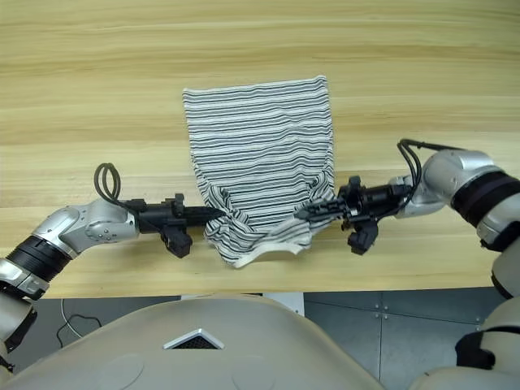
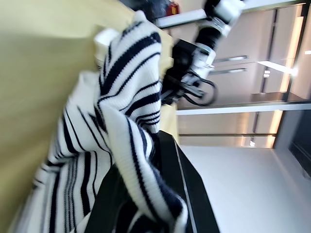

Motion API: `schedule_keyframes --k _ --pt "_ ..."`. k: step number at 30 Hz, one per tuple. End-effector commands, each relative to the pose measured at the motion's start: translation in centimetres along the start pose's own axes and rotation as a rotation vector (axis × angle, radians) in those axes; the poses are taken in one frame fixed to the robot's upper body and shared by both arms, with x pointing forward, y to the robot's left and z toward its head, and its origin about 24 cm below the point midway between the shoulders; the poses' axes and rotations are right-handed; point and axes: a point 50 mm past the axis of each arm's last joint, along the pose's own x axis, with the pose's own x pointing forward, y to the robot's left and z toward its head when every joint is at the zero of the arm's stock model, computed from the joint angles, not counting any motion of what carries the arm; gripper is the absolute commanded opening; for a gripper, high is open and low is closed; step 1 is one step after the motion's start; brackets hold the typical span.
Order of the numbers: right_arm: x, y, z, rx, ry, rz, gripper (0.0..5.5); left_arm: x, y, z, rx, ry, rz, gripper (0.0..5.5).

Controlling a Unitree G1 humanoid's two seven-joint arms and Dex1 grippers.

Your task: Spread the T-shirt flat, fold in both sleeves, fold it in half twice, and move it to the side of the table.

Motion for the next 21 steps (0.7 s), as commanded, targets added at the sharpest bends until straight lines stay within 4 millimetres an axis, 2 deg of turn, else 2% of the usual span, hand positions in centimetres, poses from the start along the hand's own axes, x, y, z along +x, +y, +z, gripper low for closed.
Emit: schedule_keyframes --k 1,4,8,10,15,21 --pt "-0.5 -3.6 -5.0 -0.03 0.25 -0.029 0.13 -1.5 3.6 -3.5 -0.385 0.122 0.141 0.1" --pt "-0.4 -3.7 -7.0 0.042 0.415 0.031 0.13 -1.8 5.4 -4.9 -0.618 0.105 0.19 0.1" --pt "0.4 -3.3 -10.0 0.174 0.707 0.078 0.13 -1.4 8.3 -6.8 -0.82 0.082 0.282 0.1" --pt "0.8 -3.1 -10.9 0.252 0.793 0.079 0.13 -1.2 9.3 -7.6 -0.887 0.09 0.314 0.1" --pt "2.1 -2.4 -12.0 0.439 0.888 0.069 0.13 0.1 10.0 -9.1 -0.976 0.151 0.348 0.1" --pt "2.5 -1.1 -12.6 0.602 0.994 0.07 0.13 1.9 10.5 -11.2 -1.064 0.289 0.435 0.1"
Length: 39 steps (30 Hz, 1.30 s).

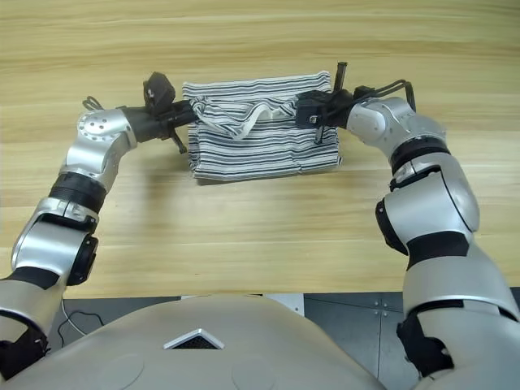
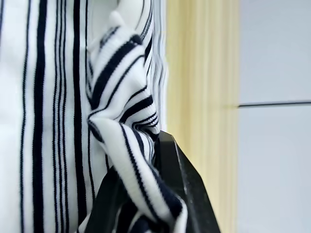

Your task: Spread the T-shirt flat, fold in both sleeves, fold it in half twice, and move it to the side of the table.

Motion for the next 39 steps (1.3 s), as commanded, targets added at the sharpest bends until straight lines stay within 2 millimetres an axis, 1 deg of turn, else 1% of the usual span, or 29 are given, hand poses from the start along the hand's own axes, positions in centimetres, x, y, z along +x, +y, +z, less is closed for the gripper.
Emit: schedule_keyframes --k 1,3,5,6,7,12,16,17,18,19,21,24,28,32,35,39 --pt "0.5 0.2 -0.1 0.089 0.048 0.017 0.13 1.2 0.8 0.0 -0.01 0.073 0.089 0.1" --pt "0.7 0.2 -0.1 0.127 0.067 0.022 0.13 1.6 0.9 -0.4 -0.028 0.12 0.122 0.1" --pt "0.9 -0.1 0.0 0.165 0.071 -0.001 0.52 1.7 1.2 -0.5 -0.051 0.133 0.159 0.1" --pt "0.9 -0.4 0.0 0.195 0.071 -0.02 0.66 1.6 1.3 -0.6 -0.048 0.136 0.176 0.43" --pt "0.9 -0.9 0.0 0.218 0.07 -0.047 0.91 1.6 1.4 -0.7 -0.044 0.144 0.183 0.59" --pt "0.8 -2.8 0.2 0.308 0.05 -0.155 1.68 1.5 1.4 -1.0 -0.039 0.154 0.184 1.28" --pt "0.7 -3.5 0.2 0.328 0.047 -0.189 2.5 1.6 1.4 -0.8 -0.054 0.145 0.169 2.03" --pt "0.7 -3.6 0.2 0.329 0.049 -0.192 2.58 1.6 1.4 -0.7 -0.064 0.141 0.173 2.13" --pt "0.7 -3.6 0.2 0.334 0.056 -0.192 2.6 1.7 1.5 -0.7 -0.08 0.139 0.18 2.38" --pt "0.8 -3.5 0.1 0.344 0.064 -0.194 2.6 1.8 1.5 -0.6 -0.099 0.139 0.193 2.47" --pt "1.0 -3.3 -0.1 0.366 0.096 -0.203 2.6 2.0 1.7 -0.6 -0.165 0.141 0.241 2.82" --pt "1.2 -3.3 -0.2 0.413 0.13 -0.226 2.6 2.6 1.7 0.1 -0.255 0.109 0.277 2.82" --pt "1.3 -3.6 -0.3 0.447 0.163 -0.278 2.6 3.0 2.1 1.0 -0.319 0.077 0.34 2.82" --pt "1.4 -3.6 -0.4 0.473 0.172 -0.311 2.6 3.1 2.5 1.1 -0.388 0.086 0.447 2.82" --pt "1.3 -3.9 -0.3 0.493 0.159 -0.33 2.6 3.0 2.6 0.6 -0.384 0.125 0.493 2.82" --pt "0.7 -4.7 -0.5 0.552 0.121 -0.36 2.6 2.5 2.8 0.1 -0.322 0.172 0.529 2.82"
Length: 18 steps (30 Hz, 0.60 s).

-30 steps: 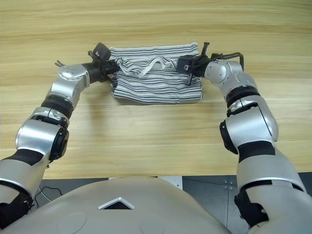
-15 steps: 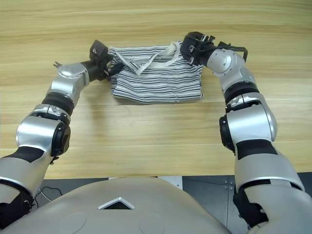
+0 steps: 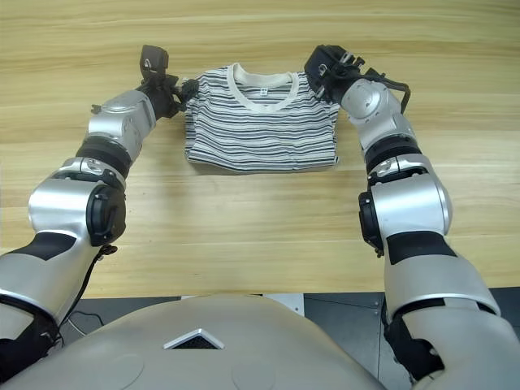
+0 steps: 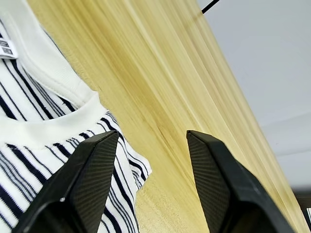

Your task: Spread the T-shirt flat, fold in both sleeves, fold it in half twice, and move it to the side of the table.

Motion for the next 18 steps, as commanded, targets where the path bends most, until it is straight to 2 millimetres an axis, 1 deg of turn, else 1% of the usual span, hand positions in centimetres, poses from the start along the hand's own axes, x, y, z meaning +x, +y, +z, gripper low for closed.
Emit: schedule_keyframes --k 1,3,4,5,7,9,11,13,15,18 --pt "-0.1 -1.8 0.9 0.061 -0.048 -0.029 2.6 -0.1 0.6 0.3 0.075 0.013 0.047 2.82" --pt "-0.4 -2.4 0.9 0.091 -0.058 -0.036 2.6 -0.1 0.2 1.6 0.088 -0.048 -0.002 2.82" --pt "-0.5 -2.7 0.8 0.103 -0.06 -0.042 2.6 -0.1 -0.4 2.5 0.087 -0.095 -0.061 2.82" --pt "-0.6 -3.1 0.7 0.119 -0.061 -0.055 2.6 -0.1 -1.3 3.5 0.102 -0.154 -0.139 2.82" --pt "-0.9 -3.8 0.6 0.136 -0.06 -0.074 2.6 -0.3 -3.4 4.8 0.151 -0.241 -0.296 2.82" --pt "-1.0 -4.1 0.5 0.147 -0.062 -0.085 2.6 -0.8 -5.5 4.9 0.201 -0.283 -0.434 2.82" --pt "-1.1 -4.1 0.5 0.161 -0.071 -0.083 2.6 -1.1 -6.9 4.1 0.236 -0.259 -0.507 2.82" --pt "-1.0 -3.8 0.6 0.184 -0.089 -0.059 2.6 -1.1 -7.8 2.6 0.284 -0.205 -0.538 2.82" --pt "-0.9 -3.5 0.8 0.234 -0.118 -0.035 2.6 -1.3 -8.1 0.9 0.308 -0.143 -0.558 2.82" --pt "-0.8 -3.5 1.2 0.341 -0.161 -0.016 2.6 -1.5 -7.5 -1.8 0.344 0.004 -0.553 2.82"
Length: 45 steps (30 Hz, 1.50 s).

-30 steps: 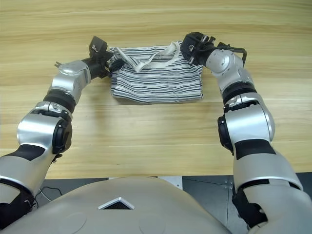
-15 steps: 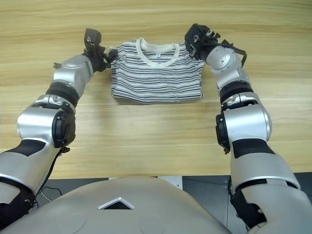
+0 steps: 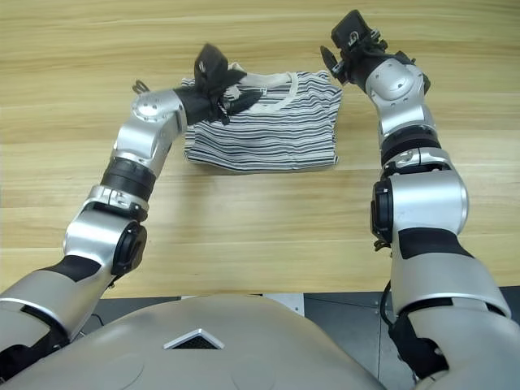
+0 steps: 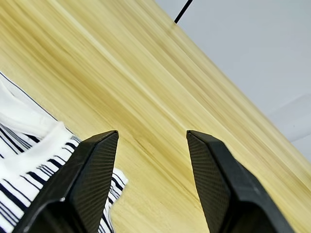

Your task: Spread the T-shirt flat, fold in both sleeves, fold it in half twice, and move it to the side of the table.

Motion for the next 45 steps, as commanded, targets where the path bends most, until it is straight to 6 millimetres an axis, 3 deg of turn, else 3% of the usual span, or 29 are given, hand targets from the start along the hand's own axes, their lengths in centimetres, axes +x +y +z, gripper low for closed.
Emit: schedule_keyframes --k 1,4,10,13,17,20,24,26,30,34,38,40,45 --pt "0.3 -0.1 0.9 0.121 -0.059 0.022 2.6 -1.1 -0.2 -3.3 0.023 0.208 -0.015 2.82" --pt "0.3 0.0 1.0 0.163 -0.07 0.039 2.6 -2.8 0.2 -5.7 0.033 0.332 -0.022 2.82" --pt "0.5 1.0 0.8 0.201 -0.081 0.088 2.6 -7.5 1.7 -8.3 0.053 0.458 -0.027 2.82" --pt "0.7 1.9 0.7 0.231 -0.092 0.123 2.6 -9.9 1.7 -9.6 0.085 0.514 -0.095 2.82" --pt "0.9 3.3 0.8 0.248 -0.122 0.196 2.6 -14.2 2.3 -10.4 0.264 0.618 -0.285 2.82" --pt "1.0 4.4 1.0 0.233 -0.146 0.256 2.6 -16.8 5.6 -9.4 0.499 0.754 -0.24 2.82" --pt "1.1 6.0 1.2 0.173 -0.166 0.333 2.6 -17.6 10.0 -6.0 0.871 0.893 -0.034 2.82" --pt "1.2 7.3 1.4 0.059 -0.179 0.37 2.6 -16.7 10.9 -4.5 1.019 0.884 0.028 2.82" --pt "2.2 11.0 2.9 -0.251 -0.208 0.393 2.6 -13.5 11.5 -0.6 1.228 0.653 0.207 2.82" --pt "3.4 14.2 4.8 -0.485 -0.258 0.371 2.6 -11.9 10.5 2.8 1.081 0.287 0.257 2.82" --pt "4.1 17.1 5.6 -0.581 -0.264 0.37 2.6 -13.2 10.5 5.0 0.784 -0.007 0.274 2.82" --pt "4.2 18.0 5.7 -0.619 -0.26 0.363 2.6 -14.7 11.3 4.8 0.714 0.002 0.31 2.82" --pt "4.6 19.3 6.9 -0.686 -0.306 0.307 2.6 -17.8 12.5 2.0 0.648 0.166 0.399 2.82"
